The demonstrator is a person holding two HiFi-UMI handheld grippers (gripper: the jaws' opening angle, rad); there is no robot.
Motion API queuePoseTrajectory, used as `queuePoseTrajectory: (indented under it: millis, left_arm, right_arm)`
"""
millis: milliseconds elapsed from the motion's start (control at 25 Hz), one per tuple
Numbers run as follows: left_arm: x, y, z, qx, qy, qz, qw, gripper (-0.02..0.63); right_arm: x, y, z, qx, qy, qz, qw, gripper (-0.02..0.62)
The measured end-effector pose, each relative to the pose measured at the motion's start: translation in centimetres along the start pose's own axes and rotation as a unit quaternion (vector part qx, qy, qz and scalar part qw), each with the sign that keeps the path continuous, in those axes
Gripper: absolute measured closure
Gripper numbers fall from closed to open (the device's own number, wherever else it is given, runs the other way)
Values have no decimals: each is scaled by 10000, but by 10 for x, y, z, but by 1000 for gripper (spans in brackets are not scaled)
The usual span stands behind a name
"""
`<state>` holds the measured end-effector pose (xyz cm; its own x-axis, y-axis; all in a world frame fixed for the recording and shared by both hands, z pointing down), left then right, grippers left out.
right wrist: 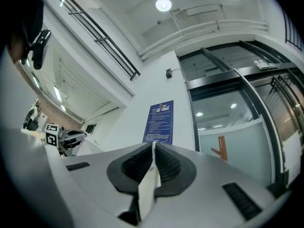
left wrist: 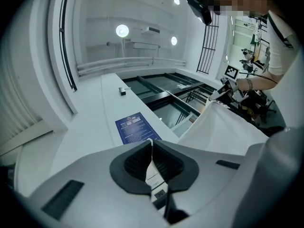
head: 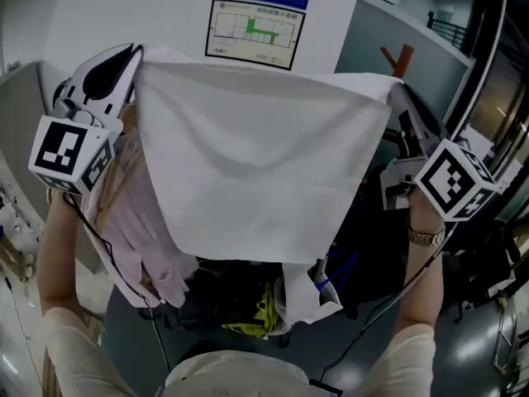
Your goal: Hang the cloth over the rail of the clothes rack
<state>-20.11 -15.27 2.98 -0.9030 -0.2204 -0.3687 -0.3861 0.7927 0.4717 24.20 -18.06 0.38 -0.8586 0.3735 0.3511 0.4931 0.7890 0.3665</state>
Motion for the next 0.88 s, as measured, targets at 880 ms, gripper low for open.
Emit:
queuePoseTrajectory:
  millis: [880]
  left_arm:
    - [58, -158, -12, 387, -1044, -46, 9938, 588]
  right_arm:
    - [-58, -121, 11, 270, 633, -560, 9961, 566]
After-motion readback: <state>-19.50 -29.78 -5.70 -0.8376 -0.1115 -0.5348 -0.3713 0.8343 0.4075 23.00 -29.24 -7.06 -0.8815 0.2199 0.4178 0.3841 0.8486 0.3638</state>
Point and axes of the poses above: the fingertips, and each gripper's own axes: y backward along the fingers, x to its left, z out of its top, the point moved 10 cm from there along y, backward along the fingers, and after that the axes turned 15 degrees about y, right-handed, at the moved point
